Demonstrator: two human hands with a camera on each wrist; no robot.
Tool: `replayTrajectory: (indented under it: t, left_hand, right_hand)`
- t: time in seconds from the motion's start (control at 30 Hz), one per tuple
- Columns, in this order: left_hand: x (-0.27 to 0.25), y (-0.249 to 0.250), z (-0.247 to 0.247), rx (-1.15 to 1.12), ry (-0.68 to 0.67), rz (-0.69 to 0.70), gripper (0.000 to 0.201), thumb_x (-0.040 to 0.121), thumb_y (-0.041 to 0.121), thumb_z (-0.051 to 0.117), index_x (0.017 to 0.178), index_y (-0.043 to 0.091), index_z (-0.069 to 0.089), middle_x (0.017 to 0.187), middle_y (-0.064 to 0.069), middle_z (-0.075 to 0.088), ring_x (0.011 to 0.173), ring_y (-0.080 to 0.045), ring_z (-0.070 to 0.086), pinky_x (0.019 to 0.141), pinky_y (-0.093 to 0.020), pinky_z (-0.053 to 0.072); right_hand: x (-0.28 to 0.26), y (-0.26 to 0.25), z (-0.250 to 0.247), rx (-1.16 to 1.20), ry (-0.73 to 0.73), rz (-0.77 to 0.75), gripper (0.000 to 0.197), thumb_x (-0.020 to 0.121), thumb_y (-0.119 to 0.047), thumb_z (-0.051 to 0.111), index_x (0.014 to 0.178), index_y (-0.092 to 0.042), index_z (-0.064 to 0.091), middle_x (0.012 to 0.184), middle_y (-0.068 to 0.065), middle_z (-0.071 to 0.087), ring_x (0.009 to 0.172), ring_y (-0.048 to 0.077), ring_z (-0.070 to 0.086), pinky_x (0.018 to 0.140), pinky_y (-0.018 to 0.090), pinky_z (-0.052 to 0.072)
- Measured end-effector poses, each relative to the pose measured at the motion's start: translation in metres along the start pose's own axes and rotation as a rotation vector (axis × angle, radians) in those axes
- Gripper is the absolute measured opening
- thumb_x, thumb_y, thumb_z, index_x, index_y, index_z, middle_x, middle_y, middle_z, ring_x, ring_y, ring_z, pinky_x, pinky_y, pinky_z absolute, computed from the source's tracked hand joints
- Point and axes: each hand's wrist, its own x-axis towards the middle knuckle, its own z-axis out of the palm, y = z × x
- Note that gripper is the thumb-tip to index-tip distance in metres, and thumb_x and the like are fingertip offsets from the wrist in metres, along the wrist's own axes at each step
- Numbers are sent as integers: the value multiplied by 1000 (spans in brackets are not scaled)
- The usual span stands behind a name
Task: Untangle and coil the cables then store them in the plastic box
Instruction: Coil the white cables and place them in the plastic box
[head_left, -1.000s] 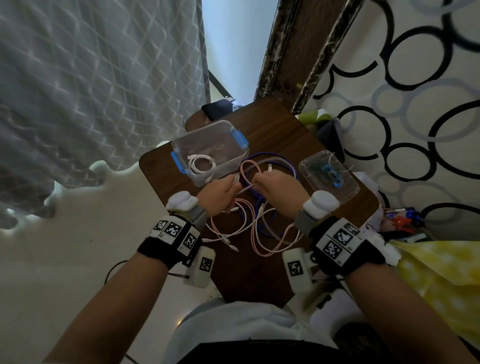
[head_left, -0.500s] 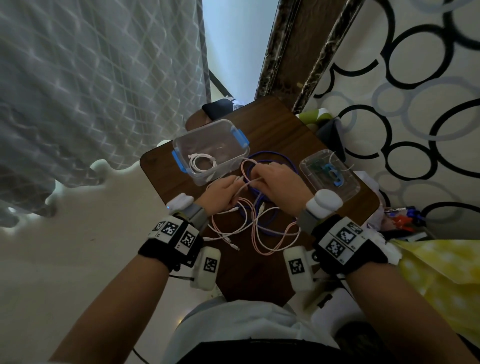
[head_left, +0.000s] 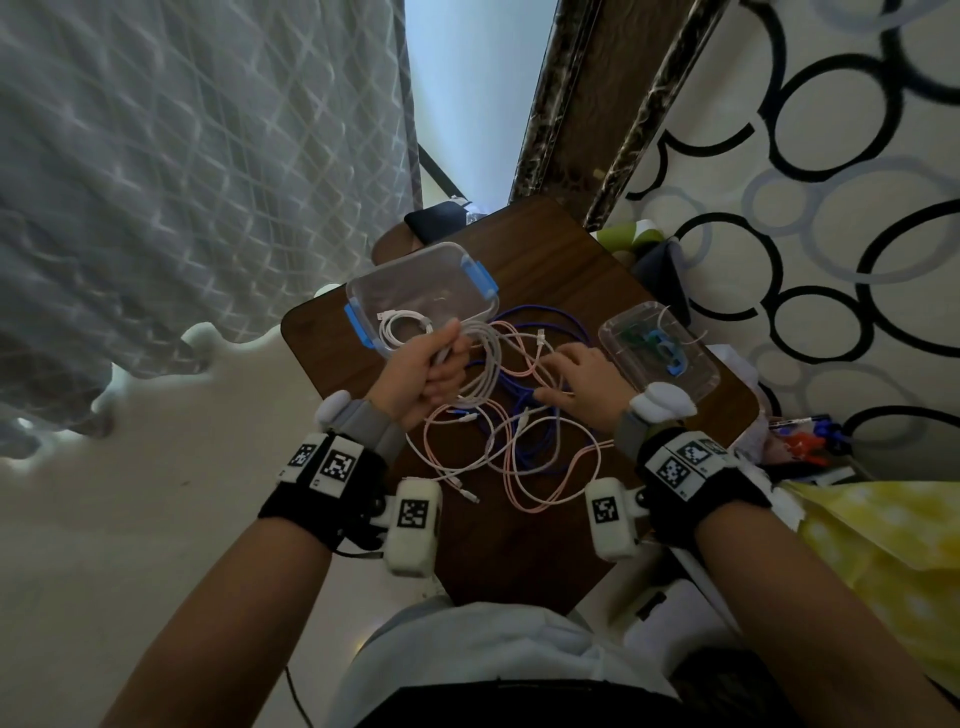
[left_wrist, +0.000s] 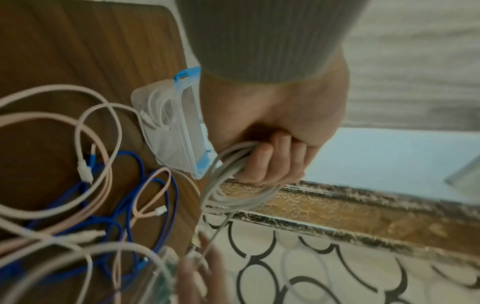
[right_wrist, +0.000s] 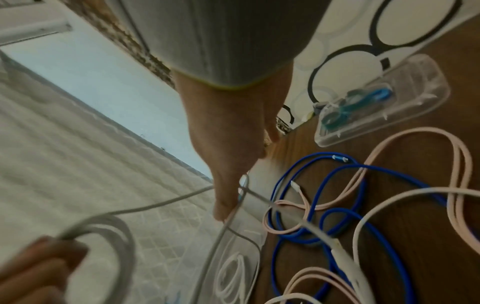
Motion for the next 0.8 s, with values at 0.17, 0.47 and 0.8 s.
replayTrajectory:
  t: [0.17,0.47,0.8]
  left_hand:
    - [6,-5,-5,182,110,-67,38,100,29,27,67,17,41,40,10,30,29,-3,23,31,-14,18]
    - [4,-1,1,-149,39,-13,43,98,32,29,62,19,47,38,8,32,28,-3,28,32,-13,17]
    - [6,2,13,-78,276,272,15,98,17,36,96,10,48,84,2,71,67,-11,68,61,-23,55]
  right_hand:
    - [-8,-12,0,382,462,-130,49,88,-26,61,133,-14,44,135,10,42,124,23,42,105,37,37]
    - [-1,-55,10,531,245,-243,36,96,-22,45,131,-15,43,99,1,60,86,12,57,76,29,48]
    - [-9,-68,24,372,-27,-302,17,90,-27,55,100,-12,54,97,4,55,87,17,50,76,31,42]
